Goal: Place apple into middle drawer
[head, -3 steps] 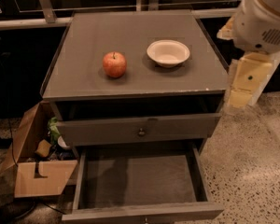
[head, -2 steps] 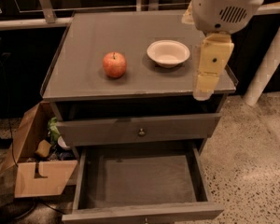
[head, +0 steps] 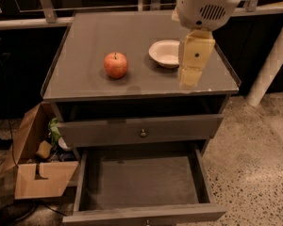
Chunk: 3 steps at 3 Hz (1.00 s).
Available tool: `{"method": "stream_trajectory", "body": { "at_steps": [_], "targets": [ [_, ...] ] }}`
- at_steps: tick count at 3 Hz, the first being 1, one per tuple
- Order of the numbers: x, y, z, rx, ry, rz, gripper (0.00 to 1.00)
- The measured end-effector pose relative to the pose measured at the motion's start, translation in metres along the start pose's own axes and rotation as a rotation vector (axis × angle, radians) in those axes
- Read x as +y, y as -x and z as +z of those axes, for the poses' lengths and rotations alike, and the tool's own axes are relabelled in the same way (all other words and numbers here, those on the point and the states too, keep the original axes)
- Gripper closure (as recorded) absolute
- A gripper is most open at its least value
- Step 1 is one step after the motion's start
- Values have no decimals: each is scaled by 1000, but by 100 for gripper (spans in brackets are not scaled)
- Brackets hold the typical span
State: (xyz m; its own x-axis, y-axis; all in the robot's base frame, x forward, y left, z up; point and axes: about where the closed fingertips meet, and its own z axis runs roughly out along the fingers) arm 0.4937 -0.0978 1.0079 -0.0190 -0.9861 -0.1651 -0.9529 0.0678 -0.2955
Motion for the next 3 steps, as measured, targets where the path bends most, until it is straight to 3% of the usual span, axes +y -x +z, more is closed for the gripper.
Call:
{"method": "stream_trajectory", "body": {
  "at_steps": [1,2,3],
  "targets": [
    [-30,23,19,2,24,-13,0],
    [-54,51,30,-18,34,-72,0],
    [-60,56,28,-36,9,-71,0]
  ]
}}
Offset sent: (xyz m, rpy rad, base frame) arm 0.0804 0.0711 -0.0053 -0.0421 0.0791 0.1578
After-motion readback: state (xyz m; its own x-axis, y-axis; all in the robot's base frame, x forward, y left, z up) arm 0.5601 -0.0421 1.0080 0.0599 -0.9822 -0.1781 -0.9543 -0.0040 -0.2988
